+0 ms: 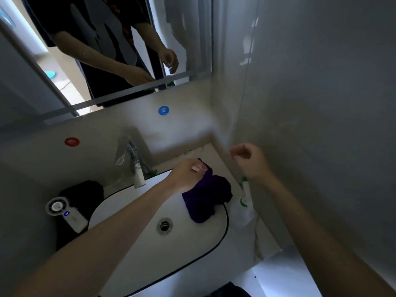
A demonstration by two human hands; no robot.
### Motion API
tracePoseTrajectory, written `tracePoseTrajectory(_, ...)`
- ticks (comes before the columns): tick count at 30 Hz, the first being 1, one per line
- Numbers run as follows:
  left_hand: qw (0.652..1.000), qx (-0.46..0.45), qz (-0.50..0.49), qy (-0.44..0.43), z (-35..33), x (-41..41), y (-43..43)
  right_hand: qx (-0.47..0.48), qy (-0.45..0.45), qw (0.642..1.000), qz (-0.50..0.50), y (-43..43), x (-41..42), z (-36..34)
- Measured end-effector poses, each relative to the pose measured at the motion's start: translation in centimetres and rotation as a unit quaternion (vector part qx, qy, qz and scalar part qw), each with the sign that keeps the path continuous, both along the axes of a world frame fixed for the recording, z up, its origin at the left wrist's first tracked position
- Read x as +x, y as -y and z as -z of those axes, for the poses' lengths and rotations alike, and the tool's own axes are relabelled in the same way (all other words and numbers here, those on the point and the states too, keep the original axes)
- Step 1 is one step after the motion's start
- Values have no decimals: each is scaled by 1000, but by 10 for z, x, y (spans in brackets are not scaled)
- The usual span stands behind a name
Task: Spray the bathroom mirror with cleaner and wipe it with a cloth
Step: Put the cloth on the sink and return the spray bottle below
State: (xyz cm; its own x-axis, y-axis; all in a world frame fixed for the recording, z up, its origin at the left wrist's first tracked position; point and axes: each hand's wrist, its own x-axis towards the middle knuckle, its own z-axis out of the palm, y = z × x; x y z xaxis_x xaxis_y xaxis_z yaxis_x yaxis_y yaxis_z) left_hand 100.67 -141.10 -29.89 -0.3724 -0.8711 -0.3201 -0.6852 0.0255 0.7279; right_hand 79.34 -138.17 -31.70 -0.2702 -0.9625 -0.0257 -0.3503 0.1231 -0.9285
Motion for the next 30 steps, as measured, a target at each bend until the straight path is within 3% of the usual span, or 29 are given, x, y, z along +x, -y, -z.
tracePoseTrajectory(2, 999, 12, -19, -41, -2, -3, -6, -1, -12, 999, 33, -24, -7, 0)
tracePoseTrajectory(5, 989, 41, -66, -124, 0, -5, -23, 39, -99, 989, 101, -62, -12, 24)
tracePoseTrajectory(10, 976, 88, -128, -153, 15, 0, -64, 166, -185, 963, 103, -95, 14, 65)
tracePoseTrajectory(15, 971, 123, -121, -166, 15, 16, -85, 142, -188, 963, 134, -101, 18, 72)
tracePoseTrajectory(23, 964, 116, -118, -210, -4, 19, -93, 7, -169, 973, 160, -107, 26, -3)
tracePoseTrajectory(25, 960, 111, -117, -228, -7, 20, -95, -39, -109, 980, 163, -109, 33, -22)
tracePoseTrajectory(30, 936, 51, -152, -312, -20, 40, -98, -107, 179, 969, 133, -112, 57, -56)
